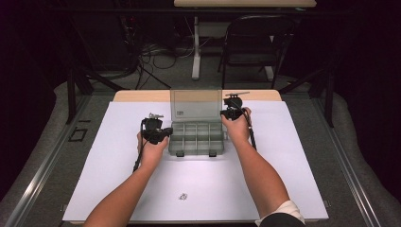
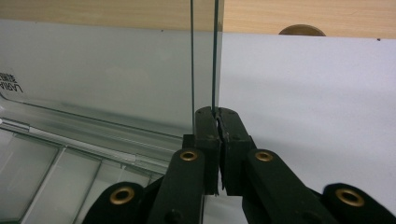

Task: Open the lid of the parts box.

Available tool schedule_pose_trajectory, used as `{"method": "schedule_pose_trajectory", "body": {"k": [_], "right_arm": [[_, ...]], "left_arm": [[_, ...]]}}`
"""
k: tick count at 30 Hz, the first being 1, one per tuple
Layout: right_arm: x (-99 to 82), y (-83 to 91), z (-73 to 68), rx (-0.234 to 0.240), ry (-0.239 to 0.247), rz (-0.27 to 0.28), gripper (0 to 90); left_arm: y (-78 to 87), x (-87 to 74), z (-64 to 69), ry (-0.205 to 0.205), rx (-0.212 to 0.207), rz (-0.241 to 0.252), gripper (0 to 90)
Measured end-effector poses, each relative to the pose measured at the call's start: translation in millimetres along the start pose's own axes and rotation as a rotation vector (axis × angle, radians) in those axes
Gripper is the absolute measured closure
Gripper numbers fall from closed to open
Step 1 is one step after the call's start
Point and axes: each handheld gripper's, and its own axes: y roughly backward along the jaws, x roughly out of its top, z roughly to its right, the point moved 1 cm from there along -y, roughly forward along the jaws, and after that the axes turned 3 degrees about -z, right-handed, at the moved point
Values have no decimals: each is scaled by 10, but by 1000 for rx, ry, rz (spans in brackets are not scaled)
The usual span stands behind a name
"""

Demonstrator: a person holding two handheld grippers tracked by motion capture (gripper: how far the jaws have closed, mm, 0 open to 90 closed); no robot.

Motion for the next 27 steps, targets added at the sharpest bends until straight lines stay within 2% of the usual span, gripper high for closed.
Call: {"method": "schedule_pose_trajectory", "body": {"k": [6, 9, 27], "right_arm": [[29, -22, 10, -2, -4, -14, 882], [34, -38, 24, 5, -23, -18, 882], [35, -49, 25, 4, -29, -14, 883]], "left_arm": [[-1, 1, -2, 2, -2, 0, 857], [0, 1, -1, 1, -1, 0, 856], [-1, -1, 0, 2, -1, 2, 855]]}}
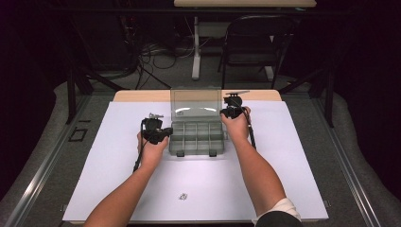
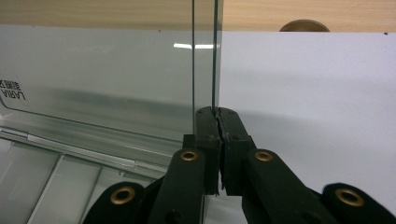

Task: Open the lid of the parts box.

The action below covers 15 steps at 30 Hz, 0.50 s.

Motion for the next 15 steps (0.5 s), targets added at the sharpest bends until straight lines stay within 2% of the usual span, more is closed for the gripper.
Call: {"method": "schedule_pose_trajectory", "body": {"k": [15], "right_arm": [[-3, -6, -1, 6, -11, 1, 883]], "left_arm": [[-1, -2, 2, 2, 2, 3, 855]]}}
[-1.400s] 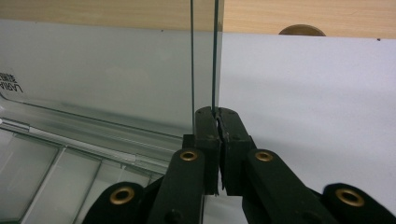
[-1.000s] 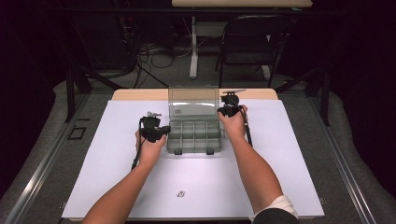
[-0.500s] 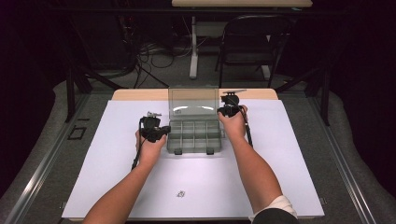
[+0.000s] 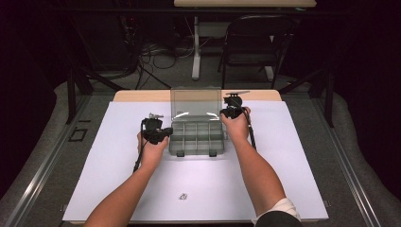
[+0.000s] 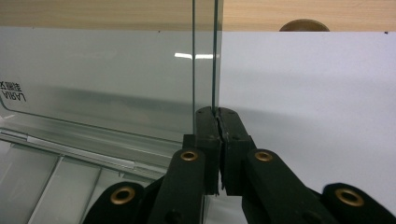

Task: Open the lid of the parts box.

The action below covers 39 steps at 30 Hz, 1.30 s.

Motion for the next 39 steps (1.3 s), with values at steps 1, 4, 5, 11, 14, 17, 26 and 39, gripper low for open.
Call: {"method": "schedule_pose_trajectory", "body": {"k": [1, 4, 5, 11, 14, 17, 26, 39], "right_arm": [[0, -6, 1, -1, 1, 4, 883], [0, -13, 10, 4, -4, 2, 883], [0, -16, 12, 2, -6, 3, 883], [-1, -23, 22, 12, -14, 3, 883], [-2, -25, 22, 11, -18, 1, 883], [-1, -29, 21, 11, -18, 3, 883], [-2, -43, 27, 9, -20, 4, 884], [-6, -59, 29, 1, -21, -3, 887]], "left_arm": [[0, 0, 1, -1, 2, 0, 856], [0, -1, -1, -1, 0, 0, 855], [0, -1, 1, 0, 2, 1, 856], [-1, -3, 0, 1, 2, 3, 855], [0, -4, -1, -2, 2, 2, 855], [0, -3, 0, 0, 2, 2, 856], [0, -3, -1, 2, 1, 3, 855], [0, -5, -3, 1, -2, 4, 855]]}}
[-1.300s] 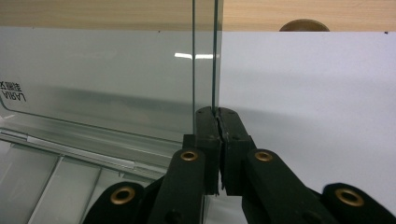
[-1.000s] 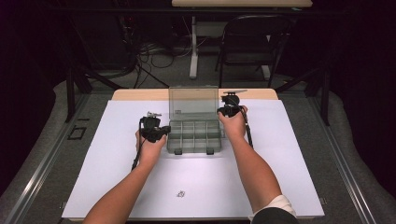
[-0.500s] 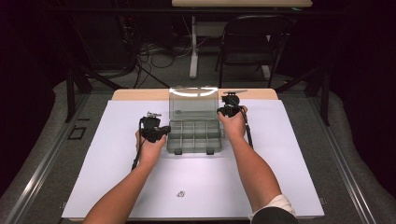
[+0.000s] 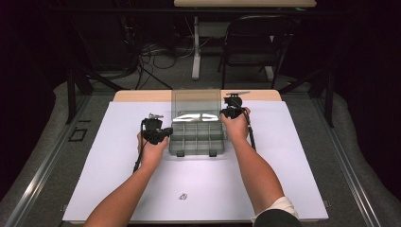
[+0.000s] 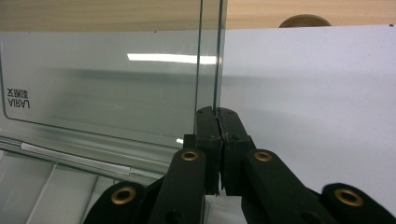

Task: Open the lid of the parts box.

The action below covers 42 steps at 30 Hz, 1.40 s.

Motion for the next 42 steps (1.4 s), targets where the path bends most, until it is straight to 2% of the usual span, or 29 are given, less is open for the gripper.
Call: {"method": "schedule_pose_trajectory", "body": {"k": [12, 42], "right_arm": [[-6, -38, 5, 1, -20, 0, 890], [-28, -87, 29, -2, -27, -16, 890]], "left_arm": [[-1, -3, 0, 2, -2, 3, 855], [-2, -8, -3, 2, -4, 9, 855]]}}
